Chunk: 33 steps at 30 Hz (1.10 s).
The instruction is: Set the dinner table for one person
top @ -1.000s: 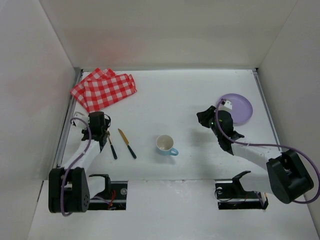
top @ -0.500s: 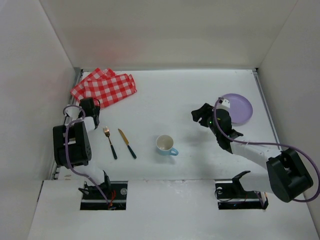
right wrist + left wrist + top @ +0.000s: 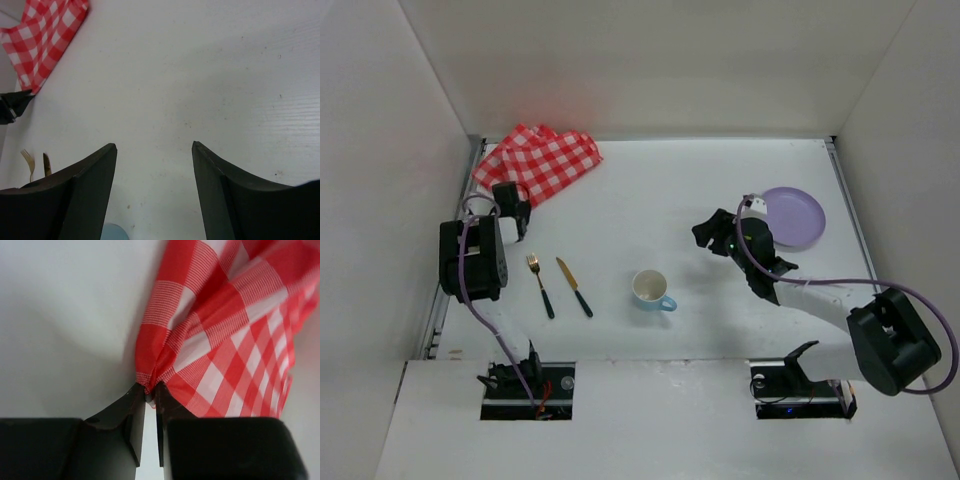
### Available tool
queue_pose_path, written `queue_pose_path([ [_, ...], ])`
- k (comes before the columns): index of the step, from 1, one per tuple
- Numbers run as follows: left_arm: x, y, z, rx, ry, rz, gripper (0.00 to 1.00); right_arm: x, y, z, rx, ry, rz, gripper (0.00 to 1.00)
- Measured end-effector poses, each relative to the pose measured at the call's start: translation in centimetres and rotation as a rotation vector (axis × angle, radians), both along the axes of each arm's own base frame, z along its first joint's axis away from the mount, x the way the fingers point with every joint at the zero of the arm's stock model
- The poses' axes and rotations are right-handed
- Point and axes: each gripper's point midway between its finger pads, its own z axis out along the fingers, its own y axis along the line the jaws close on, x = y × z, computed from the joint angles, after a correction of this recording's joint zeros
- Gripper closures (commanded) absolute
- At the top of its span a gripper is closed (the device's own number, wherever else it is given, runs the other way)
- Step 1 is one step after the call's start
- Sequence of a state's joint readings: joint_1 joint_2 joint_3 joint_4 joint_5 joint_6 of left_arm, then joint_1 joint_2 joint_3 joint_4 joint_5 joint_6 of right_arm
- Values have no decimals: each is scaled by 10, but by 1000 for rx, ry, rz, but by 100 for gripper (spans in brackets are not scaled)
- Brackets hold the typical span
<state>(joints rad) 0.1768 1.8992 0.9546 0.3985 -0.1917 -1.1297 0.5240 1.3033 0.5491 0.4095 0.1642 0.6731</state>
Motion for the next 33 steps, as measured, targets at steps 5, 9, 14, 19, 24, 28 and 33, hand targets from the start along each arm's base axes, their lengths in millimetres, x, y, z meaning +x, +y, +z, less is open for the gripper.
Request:
queue_pose_path([
  [5,14,-120,7,-21,-42,-267,93,0,0,1,-2,-4,2,32],
  [9,0,-229,9,-52,-62,-508,93,0,0,1,-5,-5,2,31],
  [14,-22,-307,6,-69,-67,-688,76,0,-2,5,-12,-19,-2,27],
  [19,-35,-331,18,-62,-93,-772,55,1,-5,9,-33,-42,-3,26],
  [24,-59,-318,64,-29,-177,-806,52,5,-3,9,-71,-49,13,33],
  [28,-77,-282,123,-4,-328,-753,51,14,18,19,-114,-49,69,69],
  [33,-61,-212,134,24,-362,-587,53,38,80,41,-176,-55,182,71],
])
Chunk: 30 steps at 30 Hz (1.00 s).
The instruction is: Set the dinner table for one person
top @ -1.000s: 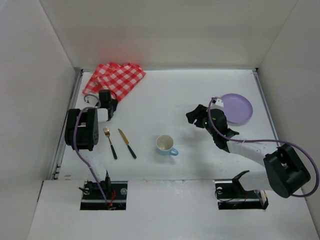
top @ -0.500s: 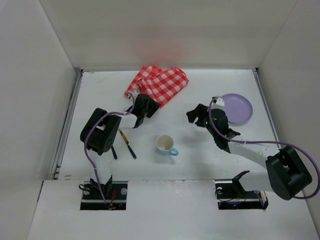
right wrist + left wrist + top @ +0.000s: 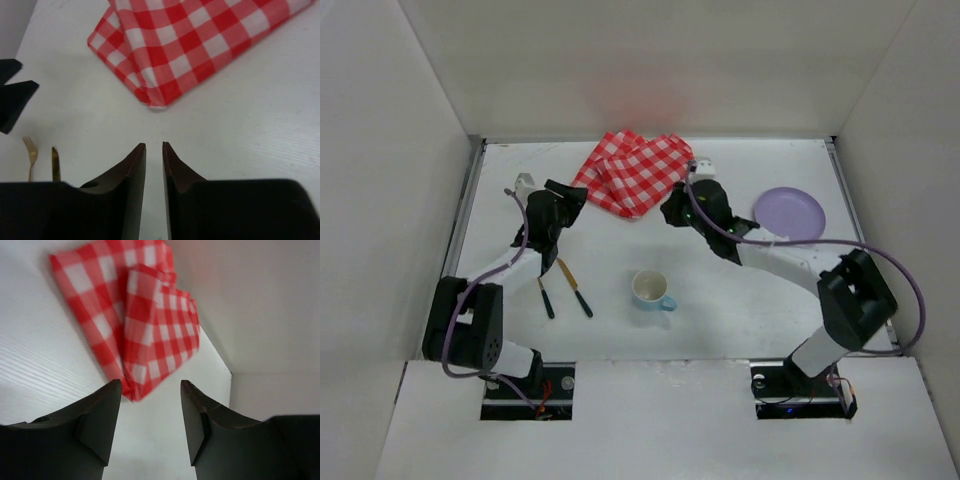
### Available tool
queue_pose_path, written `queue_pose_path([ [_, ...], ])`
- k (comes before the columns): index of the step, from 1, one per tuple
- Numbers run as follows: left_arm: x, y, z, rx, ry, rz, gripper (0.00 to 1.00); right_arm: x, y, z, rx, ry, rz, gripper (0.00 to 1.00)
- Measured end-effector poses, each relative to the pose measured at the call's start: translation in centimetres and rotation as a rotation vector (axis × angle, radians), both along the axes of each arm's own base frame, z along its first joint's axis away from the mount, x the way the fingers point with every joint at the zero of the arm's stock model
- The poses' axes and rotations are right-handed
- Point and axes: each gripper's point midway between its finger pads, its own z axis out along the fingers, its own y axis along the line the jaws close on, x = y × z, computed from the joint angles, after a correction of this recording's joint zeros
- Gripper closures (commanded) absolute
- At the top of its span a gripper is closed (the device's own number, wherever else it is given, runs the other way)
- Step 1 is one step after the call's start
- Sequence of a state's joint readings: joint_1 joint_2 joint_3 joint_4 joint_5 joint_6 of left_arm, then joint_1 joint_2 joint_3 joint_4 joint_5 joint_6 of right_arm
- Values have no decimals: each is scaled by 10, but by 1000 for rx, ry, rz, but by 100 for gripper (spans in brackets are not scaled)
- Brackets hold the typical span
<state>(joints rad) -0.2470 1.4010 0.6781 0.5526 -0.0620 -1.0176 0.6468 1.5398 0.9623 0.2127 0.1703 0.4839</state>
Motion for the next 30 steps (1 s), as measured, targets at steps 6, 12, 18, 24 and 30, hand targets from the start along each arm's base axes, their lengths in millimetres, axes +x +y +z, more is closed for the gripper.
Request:
queue_pose_path([
  [6,15,50,-68,-32,173,130,53,56,76,23,-104,-17,84,26],
  [12,25,67,-123,-117,296,191,53,113,121,12,-246,-31,80,11],
  [18,47,56,-120,-198,258,159,54,154,144,-24,-415,-32,75,8],
  [24,49,63,-118,-218,256,174,54,164,158,-56,-469,-42,95,13],
  [30,67,60,-119,-218,247,171,54,156,151,-79,-525,19,111,45],
])
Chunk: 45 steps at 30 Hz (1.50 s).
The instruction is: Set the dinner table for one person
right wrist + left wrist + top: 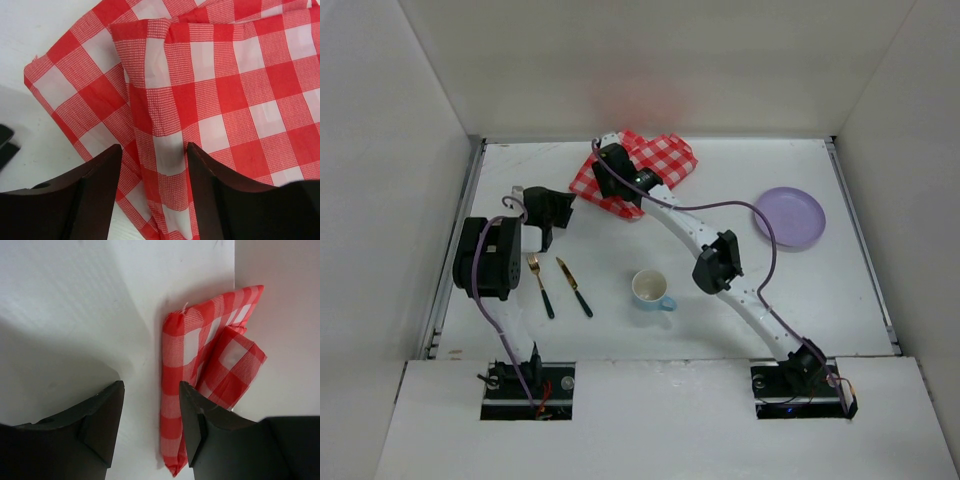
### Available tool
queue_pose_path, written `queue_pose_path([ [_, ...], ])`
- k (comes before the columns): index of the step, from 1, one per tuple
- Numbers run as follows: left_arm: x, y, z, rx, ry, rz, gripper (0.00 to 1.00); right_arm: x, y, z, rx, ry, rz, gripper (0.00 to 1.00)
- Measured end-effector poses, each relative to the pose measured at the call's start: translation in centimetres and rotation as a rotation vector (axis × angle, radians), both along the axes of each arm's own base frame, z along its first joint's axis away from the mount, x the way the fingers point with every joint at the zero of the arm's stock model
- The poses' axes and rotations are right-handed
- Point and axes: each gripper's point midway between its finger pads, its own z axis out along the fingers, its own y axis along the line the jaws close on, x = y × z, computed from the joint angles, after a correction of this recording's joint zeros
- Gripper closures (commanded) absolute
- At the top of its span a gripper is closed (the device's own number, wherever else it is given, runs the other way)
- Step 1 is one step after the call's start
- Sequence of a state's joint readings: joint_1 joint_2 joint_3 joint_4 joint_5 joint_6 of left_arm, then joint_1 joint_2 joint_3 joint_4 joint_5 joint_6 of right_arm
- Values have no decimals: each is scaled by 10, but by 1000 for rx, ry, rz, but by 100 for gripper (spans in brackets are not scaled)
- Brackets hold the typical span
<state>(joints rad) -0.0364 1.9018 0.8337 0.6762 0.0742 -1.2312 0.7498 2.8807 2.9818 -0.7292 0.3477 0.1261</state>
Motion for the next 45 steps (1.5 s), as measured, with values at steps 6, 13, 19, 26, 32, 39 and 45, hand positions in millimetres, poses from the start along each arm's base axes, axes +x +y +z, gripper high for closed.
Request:
queue_pose_path([
  [6,13,-15,0,3,-10,-27,55,4,-8,2,-21,-21,-44,80],
  [13,29,-19,0,24,0,-37,61,5,-12,27,35,-46,-98,91],
  [19,40,-18,-12,40,26,-30,91,-5,-28,31,47,30,-140,92],
  [26,32,-17,-16,45,31,-11,96,-12,-77,27,6,170,-195,95],
  [32,5,-16,-17,50,51,-2,96,-21,-128,47,-45,254,-246,91],
  [39,-6,-19,-16,39,59,2,96,-89,-181,76,35,331,-272,88],
  [45,-31,-34,-17,30,75,-38,96,-136,-216,32,141,350,-382,88],
])
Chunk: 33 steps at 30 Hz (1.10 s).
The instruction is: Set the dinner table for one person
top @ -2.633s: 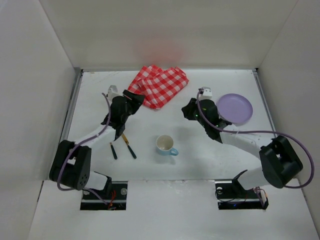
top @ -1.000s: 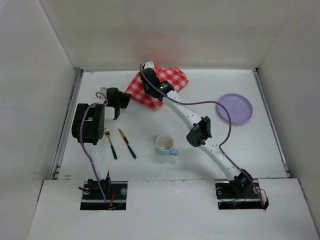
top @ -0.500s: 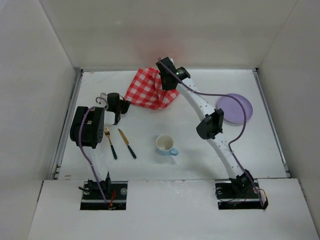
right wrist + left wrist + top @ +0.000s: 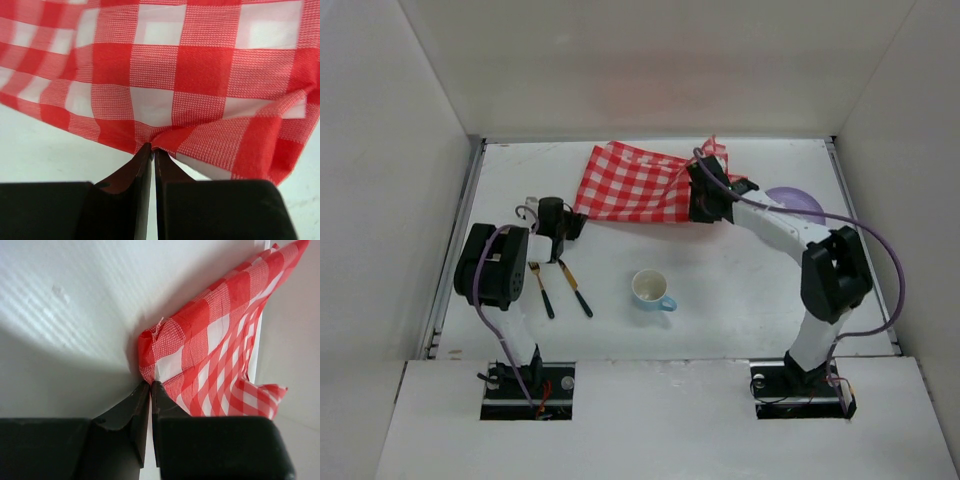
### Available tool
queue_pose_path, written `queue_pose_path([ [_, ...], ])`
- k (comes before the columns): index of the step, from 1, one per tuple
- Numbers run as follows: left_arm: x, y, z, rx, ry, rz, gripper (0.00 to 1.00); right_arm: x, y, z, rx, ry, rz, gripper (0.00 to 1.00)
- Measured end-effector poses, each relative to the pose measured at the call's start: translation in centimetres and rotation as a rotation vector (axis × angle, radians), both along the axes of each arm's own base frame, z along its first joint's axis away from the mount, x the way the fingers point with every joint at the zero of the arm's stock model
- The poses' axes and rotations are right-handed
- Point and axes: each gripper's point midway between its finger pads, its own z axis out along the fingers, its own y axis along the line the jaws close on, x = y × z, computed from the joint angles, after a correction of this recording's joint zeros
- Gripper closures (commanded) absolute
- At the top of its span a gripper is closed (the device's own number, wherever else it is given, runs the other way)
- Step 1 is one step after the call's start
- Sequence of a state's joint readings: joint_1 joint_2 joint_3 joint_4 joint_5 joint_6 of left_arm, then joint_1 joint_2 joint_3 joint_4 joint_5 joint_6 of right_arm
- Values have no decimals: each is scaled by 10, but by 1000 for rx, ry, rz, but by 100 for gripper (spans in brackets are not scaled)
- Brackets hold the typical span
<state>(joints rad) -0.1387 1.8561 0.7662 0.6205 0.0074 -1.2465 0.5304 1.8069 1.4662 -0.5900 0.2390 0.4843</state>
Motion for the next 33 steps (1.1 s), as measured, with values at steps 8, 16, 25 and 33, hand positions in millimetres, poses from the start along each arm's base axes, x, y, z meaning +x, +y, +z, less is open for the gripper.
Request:
queue_pose_path([
  [8,-48,3,6,23,6,7,95,-49,-26,-25,161,-86,-201,85],
  [16,-78,-2,23,69,-36,4,85,-74,-51,-55,248,-87,-339,46],
  [25,-98,-12,65,131,-135,-29,67,-75,-34,-23,290,-188,-279,31],
  [33,-90,11,69,287,-108,-9,61,-105,-35,-72,368,-130,-362,32],
])
